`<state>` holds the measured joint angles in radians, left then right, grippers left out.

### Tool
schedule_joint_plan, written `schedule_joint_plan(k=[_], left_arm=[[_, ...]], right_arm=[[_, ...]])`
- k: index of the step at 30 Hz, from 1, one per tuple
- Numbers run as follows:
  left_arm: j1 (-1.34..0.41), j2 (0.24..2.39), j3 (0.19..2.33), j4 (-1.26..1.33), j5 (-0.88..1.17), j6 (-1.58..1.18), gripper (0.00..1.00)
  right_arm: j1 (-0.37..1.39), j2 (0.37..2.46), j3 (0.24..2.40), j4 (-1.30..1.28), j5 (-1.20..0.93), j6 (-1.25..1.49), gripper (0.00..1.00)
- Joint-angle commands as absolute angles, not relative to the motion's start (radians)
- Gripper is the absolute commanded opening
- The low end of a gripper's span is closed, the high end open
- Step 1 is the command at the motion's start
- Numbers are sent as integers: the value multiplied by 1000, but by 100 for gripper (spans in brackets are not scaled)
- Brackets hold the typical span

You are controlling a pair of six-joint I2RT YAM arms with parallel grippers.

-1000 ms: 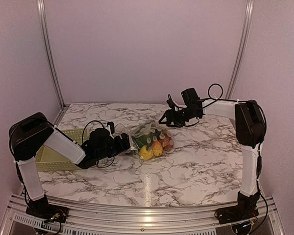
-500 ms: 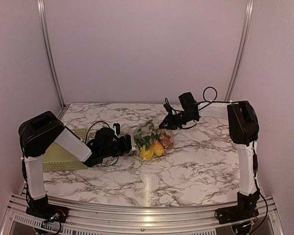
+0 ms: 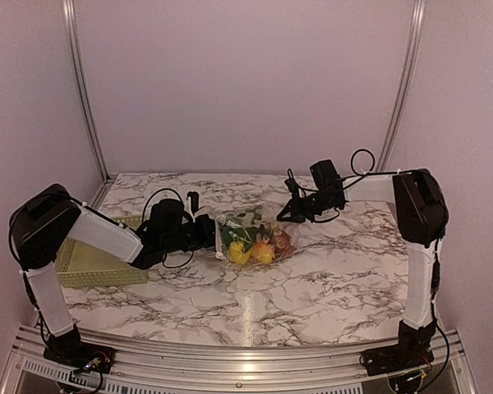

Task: Open the zip-top bag and remove the fake food

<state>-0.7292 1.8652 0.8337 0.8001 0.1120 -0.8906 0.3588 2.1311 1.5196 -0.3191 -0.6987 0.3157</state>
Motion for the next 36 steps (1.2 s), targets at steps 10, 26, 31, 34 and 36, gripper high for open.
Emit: schedule_joint_plan(k=[10, 26, 31, 34, 36], left_arm=[[-706, 1624, 810, 504, 155, -761, 0], [-675, 1261, 793, 170, 229, -699, 0], [-626, 1112, 835, -61, 185, -701, 0], [-571, 1012, 847, -179, 176, -712, 0], [-532, 955, 862, -251, 177, -720, 0]], right_arm=[[291, 2046, 1411, -247, -609, 360, 0], [234, 2033, 1347, -220, -597, 368, 0], [227, 2027, 1330, -215, -600, 360, 0], [225, 2028, 1324, -212, -604, 358, 0], [225, 2029, 1322, -210, -606, 355, 0]])
